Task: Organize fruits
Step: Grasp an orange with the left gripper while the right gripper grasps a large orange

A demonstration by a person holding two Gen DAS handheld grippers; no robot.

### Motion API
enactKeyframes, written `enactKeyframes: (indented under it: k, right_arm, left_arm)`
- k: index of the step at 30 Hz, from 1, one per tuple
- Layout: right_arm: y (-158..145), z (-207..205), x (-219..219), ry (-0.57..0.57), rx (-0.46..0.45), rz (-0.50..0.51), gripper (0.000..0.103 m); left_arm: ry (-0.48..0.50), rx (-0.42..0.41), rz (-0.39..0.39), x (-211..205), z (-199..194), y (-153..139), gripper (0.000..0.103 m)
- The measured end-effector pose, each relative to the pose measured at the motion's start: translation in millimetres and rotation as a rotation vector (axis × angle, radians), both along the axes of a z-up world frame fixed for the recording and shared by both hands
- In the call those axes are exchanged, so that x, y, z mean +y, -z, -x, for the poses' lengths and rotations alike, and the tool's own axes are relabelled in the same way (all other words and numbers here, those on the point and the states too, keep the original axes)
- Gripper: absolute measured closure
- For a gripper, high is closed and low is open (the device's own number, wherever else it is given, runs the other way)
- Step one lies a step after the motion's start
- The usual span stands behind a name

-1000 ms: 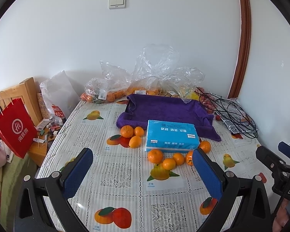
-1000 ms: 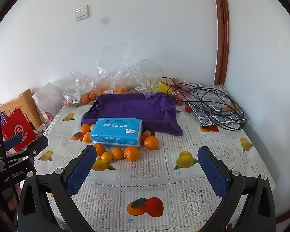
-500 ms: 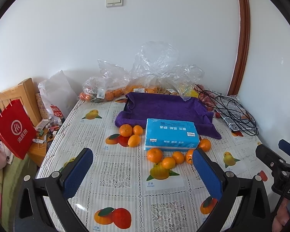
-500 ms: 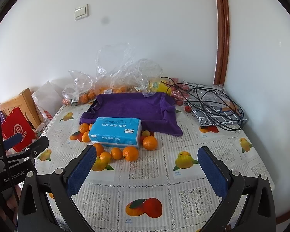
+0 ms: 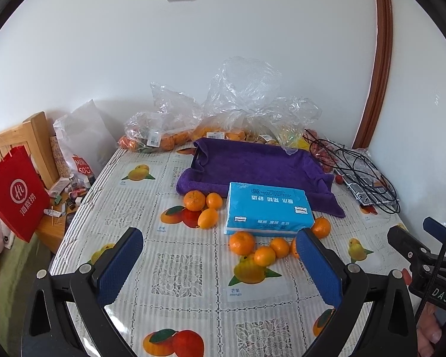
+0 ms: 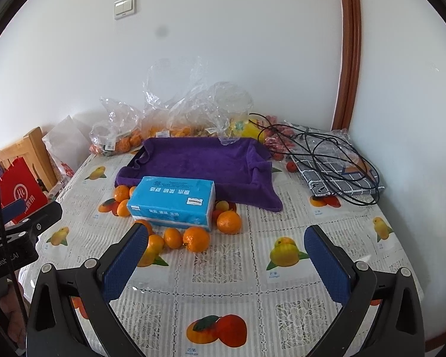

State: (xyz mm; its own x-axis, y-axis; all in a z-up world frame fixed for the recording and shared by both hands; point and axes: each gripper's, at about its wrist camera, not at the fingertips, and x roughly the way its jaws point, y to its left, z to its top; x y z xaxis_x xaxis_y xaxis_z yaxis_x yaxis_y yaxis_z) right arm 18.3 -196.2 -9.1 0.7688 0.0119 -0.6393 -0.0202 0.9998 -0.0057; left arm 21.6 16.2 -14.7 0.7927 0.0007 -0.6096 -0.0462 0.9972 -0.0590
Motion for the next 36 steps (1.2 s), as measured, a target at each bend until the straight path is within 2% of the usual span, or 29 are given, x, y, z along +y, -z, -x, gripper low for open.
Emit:
enactKeyframes:
  k: [5,11,17,22,25,32,36]
  right_arm:
    - [7.8,-17.1,-1.9,0.021,0.008,0.002,0.000]
    - [31.7,-38.6,-13.1,-0.002,0.019,-0.024,0.002]
    - [68.2,-72.9,-27.0,0.017,0.111,-0.082,0.005]
    - [97.1,-99.9,-27.3,-0.013,0.175,-0.084,0.033]
    - [110.1,-112.4,-25.7,-0.038,0.203,-0.105,0.039]
    - [134.0,-133.2,-21.6,-0.059,0.246,-0.098,0.041]
    - [146.6,-141.1,-19.7,-0.061,0.268,-0.082,0.048]
  left_arm:
    - [-0.023,0.013,-0.027,6.7,-17.9,11.1,0.000]
    - [-0.032,0.084,-0.036,16.7,-45.1,34.6,0.000]
    - [-0.040,0.131,-0.034,24.0,-70.6,61.4,0.000]
    - [-0.044,0.170,-0.015,30.3,-89.4,84.9,0.000]
    - [-0.046,0.194,0.007,34.9,-99.2,95.0,0.000]
    - [-0.043,0.207,0.023,44.5,-115.7,105.0,0.000]
    - [-0.053,0.228,0.031,50.1,-127.1,113.4,0.000]
